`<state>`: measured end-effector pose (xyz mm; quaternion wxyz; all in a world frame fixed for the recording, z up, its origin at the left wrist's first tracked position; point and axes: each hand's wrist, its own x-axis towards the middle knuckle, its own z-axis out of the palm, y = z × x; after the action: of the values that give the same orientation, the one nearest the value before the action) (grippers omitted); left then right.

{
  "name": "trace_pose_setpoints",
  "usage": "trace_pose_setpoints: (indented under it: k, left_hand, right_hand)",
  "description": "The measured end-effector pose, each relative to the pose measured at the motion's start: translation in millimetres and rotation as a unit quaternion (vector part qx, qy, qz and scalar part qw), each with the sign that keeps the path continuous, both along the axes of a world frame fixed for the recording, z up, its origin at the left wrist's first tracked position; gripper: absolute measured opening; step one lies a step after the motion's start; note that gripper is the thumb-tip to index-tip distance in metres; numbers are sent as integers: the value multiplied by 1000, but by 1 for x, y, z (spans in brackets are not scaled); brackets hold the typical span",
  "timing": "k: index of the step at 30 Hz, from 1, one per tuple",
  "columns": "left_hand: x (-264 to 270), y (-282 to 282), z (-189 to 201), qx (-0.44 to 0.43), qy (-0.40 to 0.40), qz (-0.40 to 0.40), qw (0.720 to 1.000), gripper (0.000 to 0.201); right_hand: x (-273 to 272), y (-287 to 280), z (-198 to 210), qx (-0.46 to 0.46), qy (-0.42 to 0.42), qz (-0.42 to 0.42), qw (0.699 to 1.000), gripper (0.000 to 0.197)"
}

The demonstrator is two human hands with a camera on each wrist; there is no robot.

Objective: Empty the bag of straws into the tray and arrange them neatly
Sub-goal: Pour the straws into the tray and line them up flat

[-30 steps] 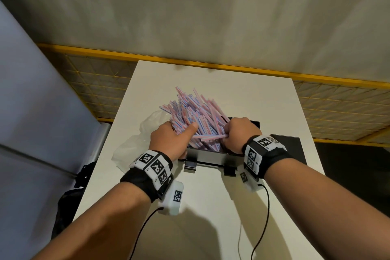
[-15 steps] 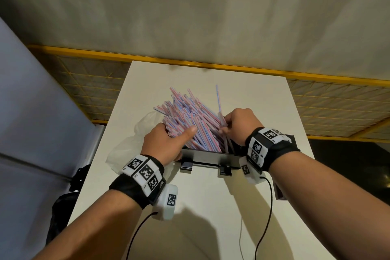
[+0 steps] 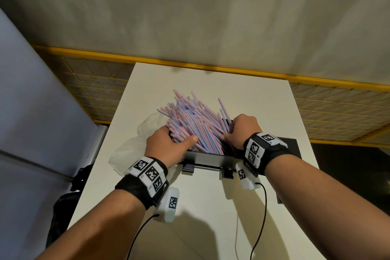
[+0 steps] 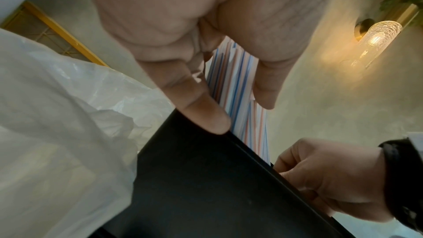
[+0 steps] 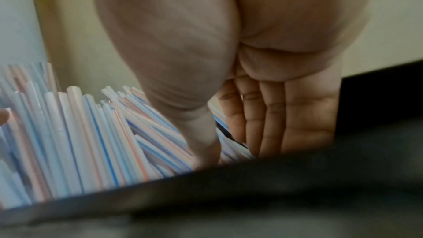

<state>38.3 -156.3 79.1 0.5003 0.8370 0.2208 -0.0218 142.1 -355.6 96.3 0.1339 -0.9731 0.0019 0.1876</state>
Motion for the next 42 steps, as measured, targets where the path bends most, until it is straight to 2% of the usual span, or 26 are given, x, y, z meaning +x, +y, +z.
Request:
trace_pose_setpoints:
  k: [5,8,9,12,15,19,23,25,30,32,34,37,42]
  left_hand:
    - [-1,1,-2,-11,-5,5,1000,32]
    - [-1,1,-3,-16,-12,4,1000,31]
    - [-1,1,-4,-15,-12,3,1000,31]
    - [-2,1,-5,-5,-17,-2,1000,31]
    - [-2,1,-3,9,-21,-11,1000,27]
    - [0,2,-4,16,-18,-9,1000,29]
    - [0,2,-2,23,-9,-16,1000,29]
    - [0,2,-2,25,-7,-18,1000,29]
    - [1,2,-3,19,-8,-17,1000,30]
    - [1,2,-4,14,-10,-15,1000,30]
    - [0,2,-5,12,-12,-13,1000,31]
    - [1,1,-6,6,-16,-8,1000,33]
    - [3,1,-6,3,-13,2,1000,31]
  right_hand:
    - [-1,3,5,-24,-7,-40,999,40]
    - [-4,7,6,-44,0,2,999,14]
    - [-5,8,5,-40,4,18,999,12]
    - [-6,9,11,-7,-12,56,998,12]
    - [-5,13,21,22,-60,85,994,23]
    - [-5,17,26,25,-78,119,990,37]
    - [-10,19,33,45,-125,144,981,18]
    - [-12,20,35,53,-143,150,977,15]
    - [-5,11,20,37,-73,116,990,18]
    - [-3,4,14,57,-55,107,991,7]
    - [-3,-4,10,76,-56,84,992,21]
    - [-2,-15,9,51,-73,63,994,28]
    - [-8,-14,10,-47,32,77,995,46]
